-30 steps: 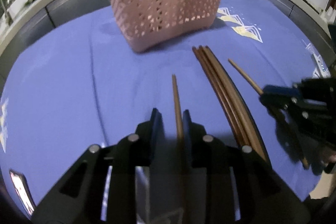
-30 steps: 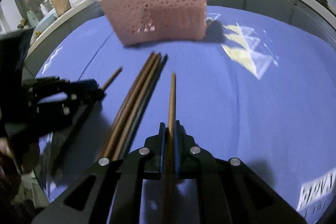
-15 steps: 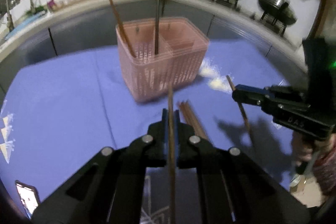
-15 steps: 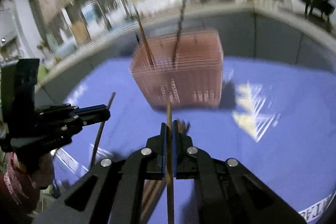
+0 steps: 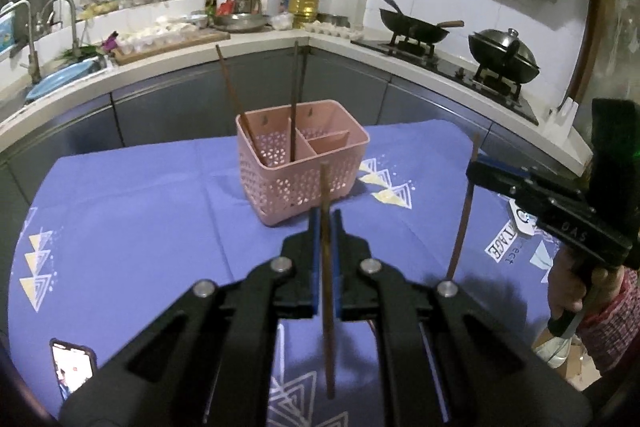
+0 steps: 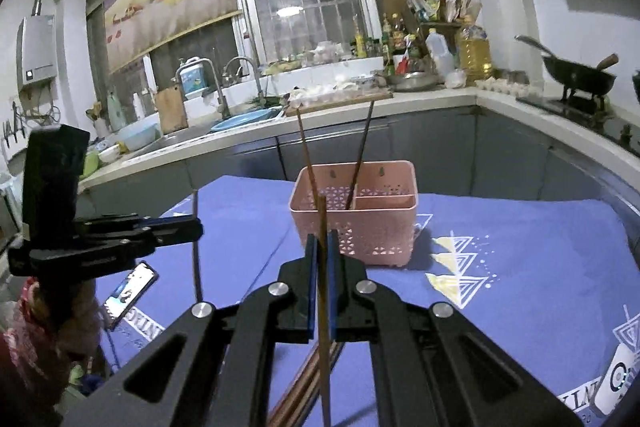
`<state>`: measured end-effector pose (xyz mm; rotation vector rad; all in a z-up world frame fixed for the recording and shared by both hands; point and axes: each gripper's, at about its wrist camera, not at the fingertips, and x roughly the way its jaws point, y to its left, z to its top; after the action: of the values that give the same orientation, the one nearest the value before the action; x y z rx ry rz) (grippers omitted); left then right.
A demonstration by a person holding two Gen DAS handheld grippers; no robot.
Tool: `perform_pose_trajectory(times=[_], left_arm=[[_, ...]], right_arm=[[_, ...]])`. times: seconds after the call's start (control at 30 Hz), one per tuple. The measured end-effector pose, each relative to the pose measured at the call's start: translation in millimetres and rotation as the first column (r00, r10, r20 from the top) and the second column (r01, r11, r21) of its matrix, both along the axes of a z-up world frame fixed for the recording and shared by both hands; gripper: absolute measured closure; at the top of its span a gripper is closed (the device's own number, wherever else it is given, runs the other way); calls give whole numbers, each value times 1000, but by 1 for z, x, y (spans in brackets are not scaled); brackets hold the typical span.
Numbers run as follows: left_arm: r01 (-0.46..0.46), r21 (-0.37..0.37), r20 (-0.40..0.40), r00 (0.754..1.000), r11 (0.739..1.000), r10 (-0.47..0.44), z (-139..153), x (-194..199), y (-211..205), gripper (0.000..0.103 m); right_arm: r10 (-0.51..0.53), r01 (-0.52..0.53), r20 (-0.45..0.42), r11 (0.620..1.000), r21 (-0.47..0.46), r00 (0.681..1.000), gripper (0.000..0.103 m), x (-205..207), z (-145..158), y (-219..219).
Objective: Organize utensils
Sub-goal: 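Carry the chopstick in the left tool over the pink holder, then lower the chopstick into the pink holder and open the left tool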
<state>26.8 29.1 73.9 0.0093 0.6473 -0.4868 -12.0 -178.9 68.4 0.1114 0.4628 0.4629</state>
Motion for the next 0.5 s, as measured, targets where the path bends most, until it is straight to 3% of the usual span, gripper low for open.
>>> perform_pose_trajectory(times=[0.13,0.27,0.5], left_arm=[[4,-31,37,999,1000,-3,24,6,4,99],[13,-69,122,993,998,-4,73,14,8,99],[-34,-99,264,963,994,59,147,59,4,99]], right_arm=[[11,-12,15,998,60,1000,98,8,24,-5],[15,-23,77,994,103,997,98,27,66,-8],[-59,32,191,990,141,980,98,92,134,3]])
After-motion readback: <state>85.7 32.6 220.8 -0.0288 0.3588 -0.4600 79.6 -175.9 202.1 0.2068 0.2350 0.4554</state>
